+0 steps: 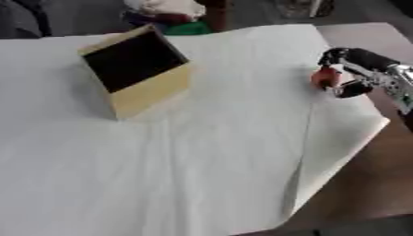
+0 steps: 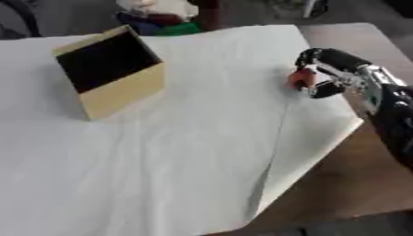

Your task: Pick up objects on the table and place them in the box.

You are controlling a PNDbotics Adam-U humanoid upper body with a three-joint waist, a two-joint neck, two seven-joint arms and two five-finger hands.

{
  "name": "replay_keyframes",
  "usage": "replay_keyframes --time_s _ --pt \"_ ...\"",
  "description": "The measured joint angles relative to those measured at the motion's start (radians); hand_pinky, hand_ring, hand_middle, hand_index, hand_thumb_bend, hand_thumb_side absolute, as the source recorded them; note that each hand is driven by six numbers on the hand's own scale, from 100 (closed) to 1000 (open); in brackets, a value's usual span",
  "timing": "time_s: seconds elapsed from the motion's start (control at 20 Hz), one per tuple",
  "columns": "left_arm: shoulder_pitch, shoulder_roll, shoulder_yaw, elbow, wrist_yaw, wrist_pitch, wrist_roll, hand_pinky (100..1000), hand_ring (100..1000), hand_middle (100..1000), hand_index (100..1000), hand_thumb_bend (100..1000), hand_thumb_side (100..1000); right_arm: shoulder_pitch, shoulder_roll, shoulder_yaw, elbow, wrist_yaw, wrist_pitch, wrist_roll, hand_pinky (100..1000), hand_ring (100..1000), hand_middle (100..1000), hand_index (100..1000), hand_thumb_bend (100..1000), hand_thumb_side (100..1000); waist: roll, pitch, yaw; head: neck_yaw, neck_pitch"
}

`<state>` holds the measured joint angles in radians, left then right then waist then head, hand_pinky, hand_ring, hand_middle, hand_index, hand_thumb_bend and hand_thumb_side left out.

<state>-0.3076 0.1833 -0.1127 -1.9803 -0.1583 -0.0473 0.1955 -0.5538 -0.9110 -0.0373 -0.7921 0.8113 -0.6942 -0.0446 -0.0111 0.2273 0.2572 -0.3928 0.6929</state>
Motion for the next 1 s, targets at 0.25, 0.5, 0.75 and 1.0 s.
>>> replay_keyframes --time_s 0.25,0.5,0.75,1.0 --pt "0.000 0.000 0.000 0.000 0.000 0.000 0.000 823 656 622 878 100 796 -0.001 0.000 0.000 -0.052 -0.037 -0.001 -0.003 813 917 743 422 100 213 -0.004 -0.007 -0.007 0.000 0.000" --pt "0.000 0.000 0.000 0.000 0.000 0.000 0.000 822 656 622 878 100 795 -0.008 -0.004 0.000 -0.106 -0.069 -0.003 0.006 816 907 745 422 100 208 -0.013 -0.013 -0.009 -0.001 0.000" --pt "-0.002 0.000 0.001 0.000 -0.017 -0.001 0.001 822 656 623 878 100 792 -0.029 -0.018 0.001 -0.170 -0.108 -0.011 0.010 820 896 747 421 100 205 -0.028 -0.019 0.012 -0.011 -0.002" --pt "-0.015 0.001 0.000 0.000 -0.026 -0.003 0.000 821 656 623 878 100 791 -0.059 -0.025 0.008 -0.221 -0.140 -0.018 0.018 827 887 749 419 100 205 -0.057 -0.025 0.060 -0.029 -0.011"
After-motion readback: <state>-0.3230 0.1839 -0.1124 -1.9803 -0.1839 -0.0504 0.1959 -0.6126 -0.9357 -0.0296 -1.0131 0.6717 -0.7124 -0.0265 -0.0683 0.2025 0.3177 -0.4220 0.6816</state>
